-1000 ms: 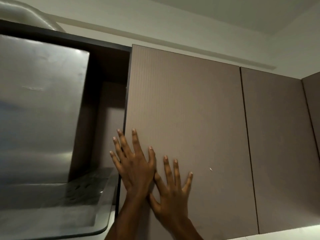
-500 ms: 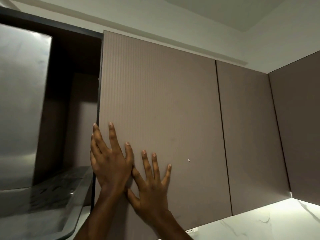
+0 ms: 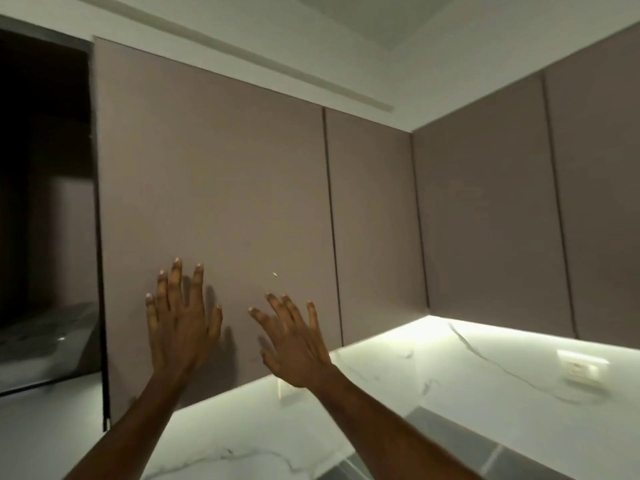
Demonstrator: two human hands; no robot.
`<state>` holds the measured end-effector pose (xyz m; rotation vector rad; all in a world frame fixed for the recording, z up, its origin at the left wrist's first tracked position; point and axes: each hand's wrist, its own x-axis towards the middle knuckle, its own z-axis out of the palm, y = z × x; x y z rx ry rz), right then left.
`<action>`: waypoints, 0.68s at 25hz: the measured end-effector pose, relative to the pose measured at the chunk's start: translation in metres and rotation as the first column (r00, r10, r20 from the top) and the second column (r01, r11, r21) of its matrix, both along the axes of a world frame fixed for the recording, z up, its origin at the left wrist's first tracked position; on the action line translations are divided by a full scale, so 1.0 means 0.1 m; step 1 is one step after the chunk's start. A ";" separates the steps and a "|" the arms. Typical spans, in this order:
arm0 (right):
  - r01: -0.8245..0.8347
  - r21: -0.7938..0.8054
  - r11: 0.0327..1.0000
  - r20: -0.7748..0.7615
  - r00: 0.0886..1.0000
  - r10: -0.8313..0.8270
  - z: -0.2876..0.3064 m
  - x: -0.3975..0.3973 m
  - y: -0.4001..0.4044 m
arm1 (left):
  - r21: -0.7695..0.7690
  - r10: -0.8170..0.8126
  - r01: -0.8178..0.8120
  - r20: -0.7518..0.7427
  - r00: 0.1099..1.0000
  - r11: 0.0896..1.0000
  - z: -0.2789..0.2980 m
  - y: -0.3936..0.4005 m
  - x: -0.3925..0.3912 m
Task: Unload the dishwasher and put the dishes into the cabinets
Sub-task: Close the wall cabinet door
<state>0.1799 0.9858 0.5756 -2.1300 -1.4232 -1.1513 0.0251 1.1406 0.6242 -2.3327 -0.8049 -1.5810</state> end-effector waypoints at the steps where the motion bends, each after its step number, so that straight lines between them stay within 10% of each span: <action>1: 0.032 0.008 0.999 -0.010 0.999 -0.032 -0.05 0.05 -0.27 | 0.033 -0.043 0.044 -0.033 0.999 0.998 -0.06 -0.20 0.06; 17: 0.675 -0.025 0.737 -0.289 0.701 -0.652 -1.69 -0.04 -5.40 | -0.012 -0.630 0.697 -0.438 0.641 0.717 -1.73 -4.11 0.93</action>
